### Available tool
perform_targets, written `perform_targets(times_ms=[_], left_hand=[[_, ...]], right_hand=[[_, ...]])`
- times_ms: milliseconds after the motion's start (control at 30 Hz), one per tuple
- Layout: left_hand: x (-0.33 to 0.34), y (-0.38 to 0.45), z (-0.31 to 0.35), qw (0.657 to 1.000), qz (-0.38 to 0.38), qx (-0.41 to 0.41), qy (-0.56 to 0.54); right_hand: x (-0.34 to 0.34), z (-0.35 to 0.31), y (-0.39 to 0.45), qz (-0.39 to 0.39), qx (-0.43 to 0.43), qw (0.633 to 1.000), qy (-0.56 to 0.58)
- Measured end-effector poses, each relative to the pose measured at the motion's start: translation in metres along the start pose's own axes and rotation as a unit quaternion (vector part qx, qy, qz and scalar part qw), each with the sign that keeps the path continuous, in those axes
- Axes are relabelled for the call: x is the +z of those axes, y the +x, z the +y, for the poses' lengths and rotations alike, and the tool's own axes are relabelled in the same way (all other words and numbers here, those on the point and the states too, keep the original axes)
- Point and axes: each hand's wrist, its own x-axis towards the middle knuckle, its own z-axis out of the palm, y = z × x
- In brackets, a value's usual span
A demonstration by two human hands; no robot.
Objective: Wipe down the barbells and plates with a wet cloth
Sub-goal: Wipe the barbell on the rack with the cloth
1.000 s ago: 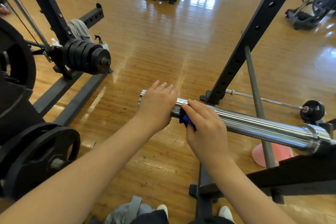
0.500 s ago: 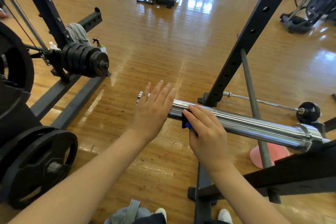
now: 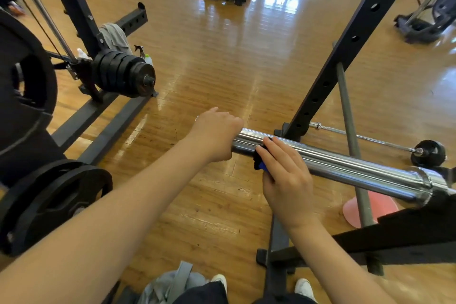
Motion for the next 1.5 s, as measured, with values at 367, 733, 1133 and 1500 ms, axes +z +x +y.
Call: perform_targets(times_ms=[367, 733, 1133, 1500], left_hand=[[0.050, -0.018, 0.005, 0.950, 0.302, -0.024, 0.072], [0.034, -0.011, -0.001, 0.969, 0.240, 0.012, 0.060], [0.041, -0.014, 0.002, 0.963, 0.248, -0.019, 0.103], [0.046, -0.027, 0.006, 0.963, 0.255, -0.046, 0.078]], right_hand=[[0.014, -0.004, 0.004, -0.025, -0.054, 0.998, 0.010], [0.013, -0.017, 0.008, -0.037, 0.013, 0.999, 0.006], [-0.004, -0.009, 0.003, -0.033, 0.042, 0.999, 0.011], [0.013, -0.005, 0.000, -0.027, -0.034, 0.999, 0.000]])
